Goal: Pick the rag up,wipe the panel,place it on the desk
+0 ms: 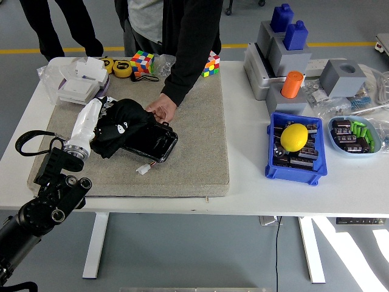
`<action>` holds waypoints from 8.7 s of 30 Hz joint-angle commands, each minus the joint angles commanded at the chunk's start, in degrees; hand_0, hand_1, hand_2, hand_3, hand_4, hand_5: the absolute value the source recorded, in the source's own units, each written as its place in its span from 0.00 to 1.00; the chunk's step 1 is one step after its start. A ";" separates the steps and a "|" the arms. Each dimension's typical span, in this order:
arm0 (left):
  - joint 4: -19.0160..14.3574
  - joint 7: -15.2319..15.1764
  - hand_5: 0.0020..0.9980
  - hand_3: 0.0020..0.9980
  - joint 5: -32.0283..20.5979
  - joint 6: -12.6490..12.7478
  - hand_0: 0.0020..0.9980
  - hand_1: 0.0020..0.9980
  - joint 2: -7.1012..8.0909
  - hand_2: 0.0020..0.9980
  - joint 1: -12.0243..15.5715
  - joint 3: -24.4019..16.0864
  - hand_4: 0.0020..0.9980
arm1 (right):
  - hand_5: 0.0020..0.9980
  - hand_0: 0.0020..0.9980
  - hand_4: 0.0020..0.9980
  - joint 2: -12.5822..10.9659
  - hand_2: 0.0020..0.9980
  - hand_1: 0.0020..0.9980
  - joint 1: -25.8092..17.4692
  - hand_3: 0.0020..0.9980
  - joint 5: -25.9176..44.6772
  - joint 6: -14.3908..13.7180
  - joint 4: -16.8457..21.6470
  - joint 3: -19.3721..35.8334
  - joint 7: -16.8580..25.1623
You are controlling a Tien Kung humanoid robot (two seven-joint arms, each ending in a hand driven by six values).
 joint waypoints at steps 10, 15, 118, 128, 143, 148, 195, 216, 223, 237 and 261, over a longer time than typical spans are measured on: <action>-6.15 0.91 0.00 0.56 -1.34 -0.22 0.21 0.25 0.70 0.28 1.40 8.11 0.67 | 0.36 0.53 0.89 0.01 0.49 0.56 -0.02 0.52 0.45 0.05 0.26 -0.56 0.00; -7.78 1.03 0.00 0.56 -1.63 -0.19 0.21 0.25 0.77 0.28 1.47 10.70 0.67 | 0.36 0.53 0.89 0.05 0.49 0.56 0.01 0.52 0.48 0.11 0.31 -0.50 0.03; -6.78 0.27 0.00 0.56 -6.33 1.48 0.21 0.24 2.32 0.27 -1.05 14.74 0.67 | 0.35 0.53 0.89 -0.21 0.49 0.55 0.21 0.52 1.00 0.27 0.59 -1.58 0.07; -0.97 -1.47 0.00 0.56 -6.38 2.35 0.21 0.25 1.59 0.27 -1.69 7.77 0.67 | 0.35 0.53 0.89 -0.22 0.49 0.55 0.15 0.52 1.12 0.29 0.58 -1.81 0.06; 10.58 -2.55 0.00 0.56 -4.67 2.50 0.21 0.24 0.43 0.27 -4.06 -1.51 0.67 | 0.35 0.53 0.89 -0.23 0.49 0.55 0.19 0.52 1.33 0.30 0.56 -1.87 0.05; 13.54 -2.67 0.00 0.56 -3.88 2.52 0.21 0.24 0.13 0.27 -4.90 -3.32 0.67 | 0.35 0.53 0.89 -0.23 0.49 0.55 0.26 0.52 1.30 0.28 0.52 -1.76 0.05; 9.41 1.06 0.28 0.92 -0.85 3.23 0.74 0.87 1.59 0.93 -0.05 -17.81 1.00 | 0.35 0.53 0.89 -0.16 0.49 0.55 0.08 0.52 1.51 0.38 0.64 -2.03 0.09; -10.50 -6.76 0.18 0.61 -18.79 2.93 0.45 0.57 -0.76 0.57 8.58 -30.80 0.90 | 0.35 0.53 0.89 0.38 0.49 0.55 0.06 0.52 -0.25 0.27 -0.08 -0.06 0.04; -11.14 -6.02 0.18 0.61 -18.84 2.58 0.46 0.57 -0.89 0.58 9.11 -32.74 0.90 | 0.35 0.53 0.89 0.31 0.49 0.55 0.10 0.52 -1.22 0.23 -0.53 1.16 0.10; -12.14 -5.13 0.14 0.61 -18.20 2.08 0.46 0.57 -0.82 0.58 9.43 -34.11 0.86 | 0.35 0.53 0.89 0.06 0.49 0.55 0.52 0.52 -2.20 0.19 -0.93 1.91 0.15; -12.98 -4.62 0.14 0.61 -18.07 1.62 0.47 0.58 -0.96 0.58 9.45 -33.84 0.85 | 0.35 0.53 0.89 -0.52 0.49 0.55 0.52 0.52 -1.99 0.03 -1.02 1.03 0.14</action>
